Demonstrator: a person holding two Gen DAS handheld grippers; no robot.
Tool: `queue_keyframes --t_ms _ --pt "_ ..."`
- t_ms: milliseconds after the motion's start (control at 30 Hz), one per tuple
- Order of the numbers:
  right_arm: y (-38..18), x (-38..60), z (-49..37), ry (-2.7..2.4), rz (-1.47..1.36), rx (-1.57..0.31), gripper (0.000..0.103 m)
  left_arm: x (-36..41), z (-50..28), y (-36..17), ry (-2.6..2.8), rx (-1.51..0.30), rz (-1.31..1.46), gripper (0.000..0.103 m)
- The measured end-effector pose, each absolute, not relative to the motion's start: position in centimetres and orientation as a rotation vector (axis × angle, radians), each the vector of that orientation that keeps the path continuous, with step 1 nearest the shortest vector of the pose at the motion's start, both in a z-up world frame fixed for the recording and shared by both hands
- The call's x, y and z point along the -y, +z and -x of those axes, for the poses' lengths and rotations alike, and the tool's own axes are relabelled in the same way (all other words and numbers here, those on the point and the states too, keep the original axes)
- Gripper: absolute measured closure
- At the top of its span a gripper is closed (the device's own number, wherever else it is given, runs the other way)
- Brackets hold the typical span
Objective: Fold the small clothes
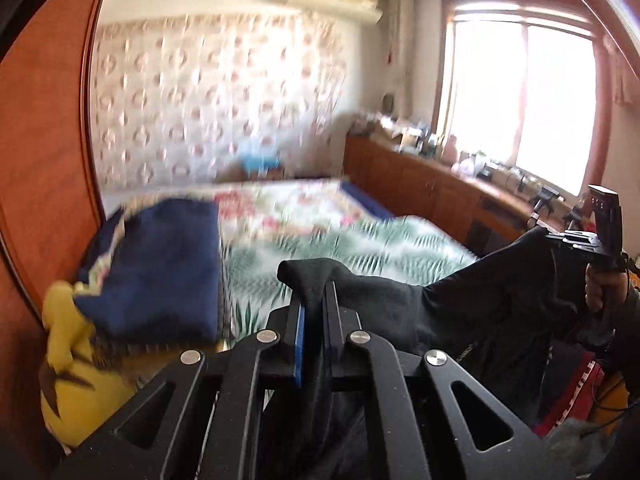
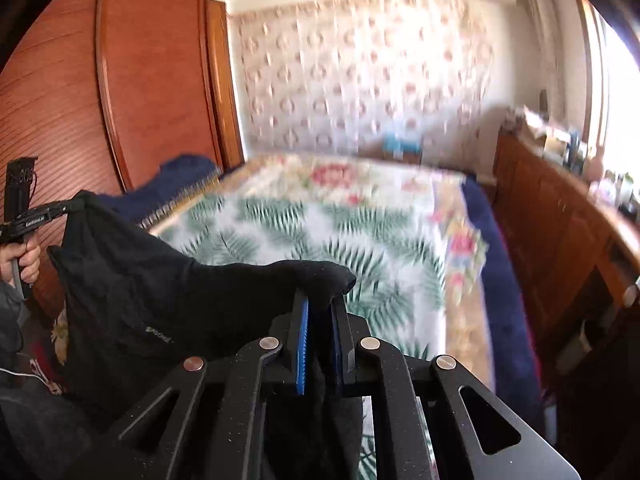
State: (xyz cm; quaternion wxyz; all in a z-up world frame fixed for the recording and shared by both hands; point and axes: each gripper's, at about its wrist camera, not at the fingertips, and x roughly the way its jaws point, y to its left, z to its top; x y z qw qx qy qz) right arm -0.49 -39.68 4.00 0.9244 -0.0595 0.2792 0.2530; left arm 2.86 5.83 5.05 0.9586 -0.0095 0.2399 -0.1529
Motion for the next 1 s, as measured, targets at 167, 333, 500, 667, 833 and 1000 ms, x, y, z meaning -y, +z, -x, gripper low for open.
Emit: queue_keyframes --t_ms 167,333,500,667,833,1000 --pt "8.0 40.0 3.7 0.508 0.159 -0.474 0.094 -5.9 -1.8 8.9 -0.309 -0.394 0.01 0.096" --pt "11.9 41.0 6.1 0.484 0.15 -0.382 0.094 -7.4 -0.5 12.0 -0.281 -0.302 0.036 0.096" --pt "15.3 42.0 8.3 0.463 0.151 -0.308 0.094 -8.9 0.8 14.5 -0.253 -0.233 0.05 0.096" --pt "17.6 41.7 10.0 0.46 0.167 -0.256 0.094 -9.5 1.8 16.1 -0.249 -0.176 0.05 0.096" --pt "18.2 41.1 11.7 0.462 0.174 -0.19 0.094 -10.5 3.3 17.6 -0.243 -0.114 0.07 0.096" --pt "15.1 41.5 11.8 0.446 0.193 -0.154 0.094 -10.7 2.0 18.1 -0.211 -0.099 0.053 0.096"
